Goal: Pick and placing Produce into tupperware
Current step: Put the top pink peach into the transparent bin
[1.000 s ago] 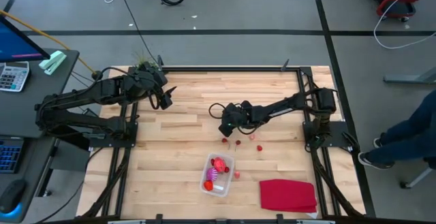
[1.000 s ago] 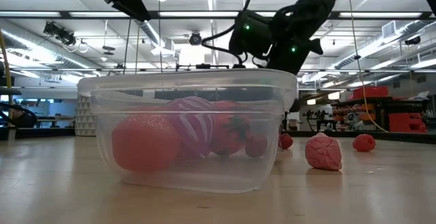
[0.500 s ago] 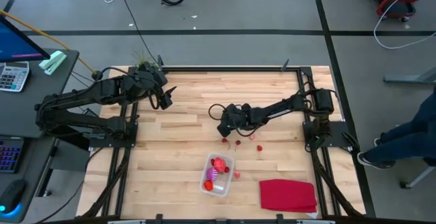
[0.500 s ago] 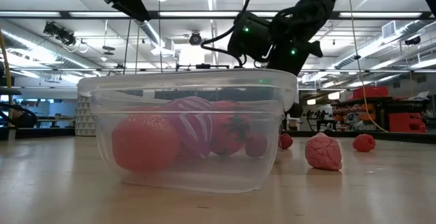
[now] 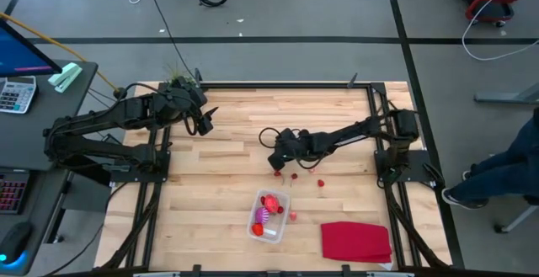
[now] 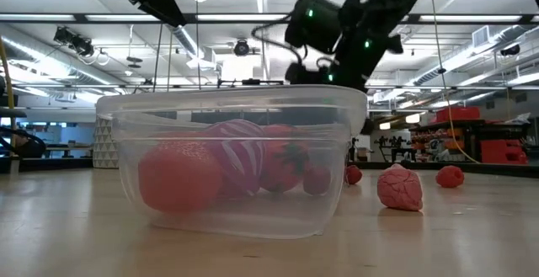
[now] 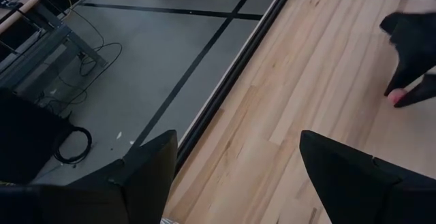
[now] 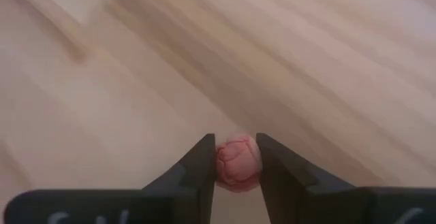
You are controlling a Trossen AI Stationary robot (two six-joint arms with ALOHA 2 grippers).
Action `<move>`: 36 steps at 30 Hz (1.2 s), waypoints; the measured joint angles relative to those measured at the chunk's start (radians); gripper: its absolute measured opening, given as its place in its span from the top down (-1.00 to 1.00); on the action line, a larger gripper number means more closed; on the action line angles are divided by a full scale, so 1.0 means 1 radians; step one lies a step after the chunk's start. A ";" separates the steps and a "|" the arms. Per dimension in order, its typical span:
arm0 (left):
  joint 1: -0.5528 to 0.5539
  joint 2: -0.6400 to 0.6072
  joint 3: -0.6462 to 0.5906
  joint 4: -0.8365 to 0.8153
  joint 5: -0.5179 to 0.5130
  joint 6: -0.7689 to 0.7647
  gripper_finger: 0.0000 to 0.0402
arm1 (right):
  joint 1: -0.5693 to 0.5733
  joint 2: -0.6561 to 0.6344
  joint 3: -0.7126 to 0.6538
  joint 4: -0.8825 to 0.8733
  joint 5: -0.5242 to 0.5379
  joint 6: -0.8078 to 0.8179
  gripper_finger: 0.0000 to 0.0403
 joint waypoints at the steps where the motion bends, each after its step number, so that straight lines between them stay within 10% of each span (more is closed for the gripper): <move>1: 0.000 0.000 0.000 0.000 0.000 0.000 -0.57 | 0.000 -0.020 0.000 0.002 0.002 0.000 0.49; 13: 0.000 0.000 0.000 -0.006 0.000 0.000 -0.57 | 0.219 -0.216 0.001 0.118 -0.179 0.091 0.49; 22: 0.000 0.000 0.000 -0.006 0.000 -0.011 -0.57 | 0.455 -0.087 0.002 0.180 -0.025 0.012 0.49; 36: 0.000 0.000 0.000 -0.005 0.000 -0.027 -0.57 | 0.402 -0.042 0.002 0.179 -0.009 -0.061 0.19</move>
